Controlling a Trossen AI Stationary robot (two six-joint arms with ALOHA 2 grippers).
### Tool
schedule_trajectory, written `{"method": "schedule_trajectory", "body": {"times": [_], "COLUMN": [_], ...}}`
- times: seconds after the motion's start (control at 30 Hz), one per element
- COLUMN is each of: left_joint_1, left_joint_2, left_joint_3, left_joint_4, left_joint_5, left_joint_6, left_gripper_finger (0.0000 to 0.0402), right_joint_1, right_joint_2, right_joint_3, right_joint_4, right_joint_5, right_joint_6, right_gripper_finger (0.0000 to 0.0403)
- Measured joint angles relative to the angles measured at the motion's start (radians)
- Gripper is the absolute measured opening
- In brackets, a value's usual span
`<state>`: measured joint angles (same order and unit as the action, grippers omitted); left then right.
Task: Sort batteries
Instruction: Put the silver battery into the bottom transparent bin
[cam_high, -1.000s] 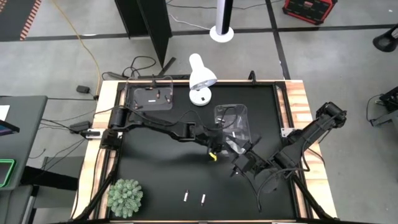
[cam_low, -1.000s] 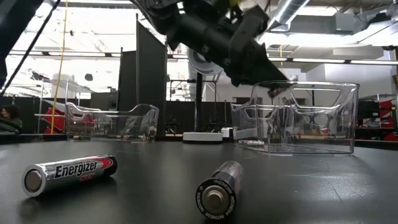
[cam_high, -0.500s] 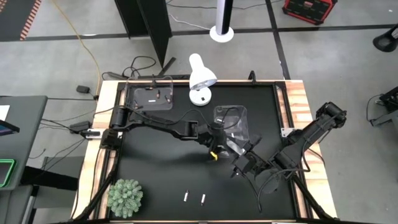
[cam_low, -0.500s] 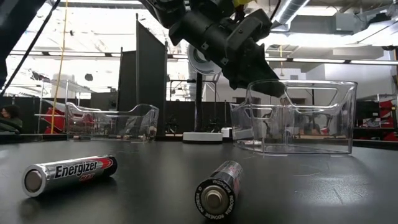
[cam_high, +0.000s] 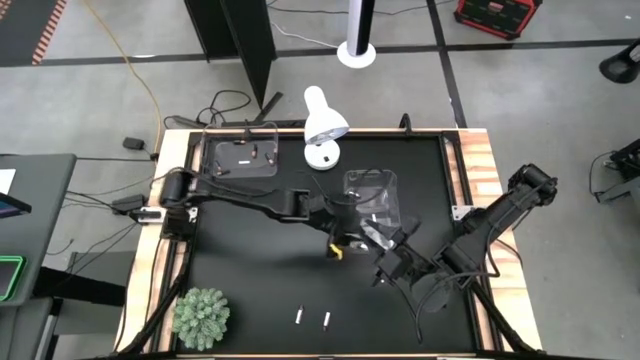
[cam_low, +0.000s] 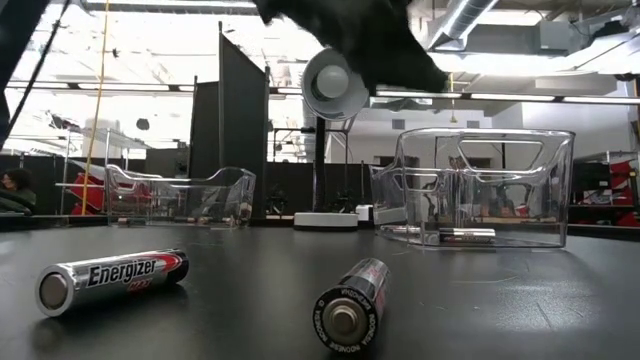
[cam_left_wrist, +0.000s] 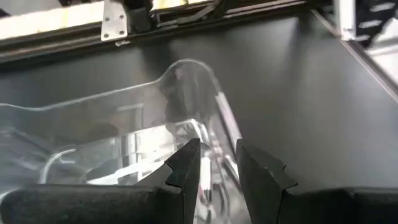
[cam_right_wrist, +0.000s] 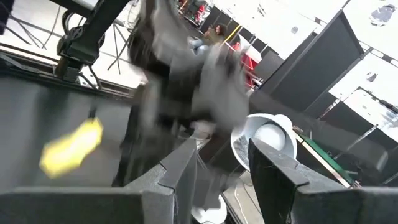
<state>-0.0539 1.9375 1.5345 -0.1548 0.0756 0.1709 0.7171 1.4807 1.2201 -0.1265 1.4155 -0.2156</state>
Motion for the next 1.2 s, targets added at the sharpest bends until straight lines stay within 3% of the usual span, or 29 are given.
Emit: {"method": "schedule_trajectory", "body": {"times": [0.2, 0.43, 0.7, 0.8, 1.0, 1.2], "left_joint_1": [-0.053, -0.191, -0.359, -0.393, -0.439, -0.45], "left_joint_2": [-0.17, -0.177, -0.136, -0.138, -0.205, -0.367], "left_joint_3": [0.002, 0.001, -0.123, -0.163, -0.206, -0.333], "left_joint_4": [-0.279, -0.626, -0.686, -0.718, -0.727, -0.709], "left_joint_5": [-0.046, -0.132, -0.135, -0.178, -0.413, -0.542], "left_joint_6": [0.047, 0.022, -0.103, -0.219, -0.448, -0.521], "left_gripper_finger": [0.0089, 0.0082, 0.0105, 0.0125, 0.0132, 0.0117], "right_joint_1": [0.035, 0.042, 0.042, 0.037, -0.019, -0.058], "right_joint_2": [0.0, 0.0, 0.0, 0.0, 0.025, 0.095], "right_joint_3": [0.0, 0.0, 0.0, 0.0, 0.002, 0.001], "right_joint_4": [-0.001, -0.008, -0.041, -0.063, -0.137, -0.138], "right_joint_5": [0.0, 0.0, -0.021, -0.155, -0.559, -0.805], "right_joint_6": [-0.019, -0.021, 0.025, 0.079, 0.223, 0.168], "right_gripper_finger": [0.0159, 0.0159, 0.0159, 0.0159, 0.0159, 0.0159]}}
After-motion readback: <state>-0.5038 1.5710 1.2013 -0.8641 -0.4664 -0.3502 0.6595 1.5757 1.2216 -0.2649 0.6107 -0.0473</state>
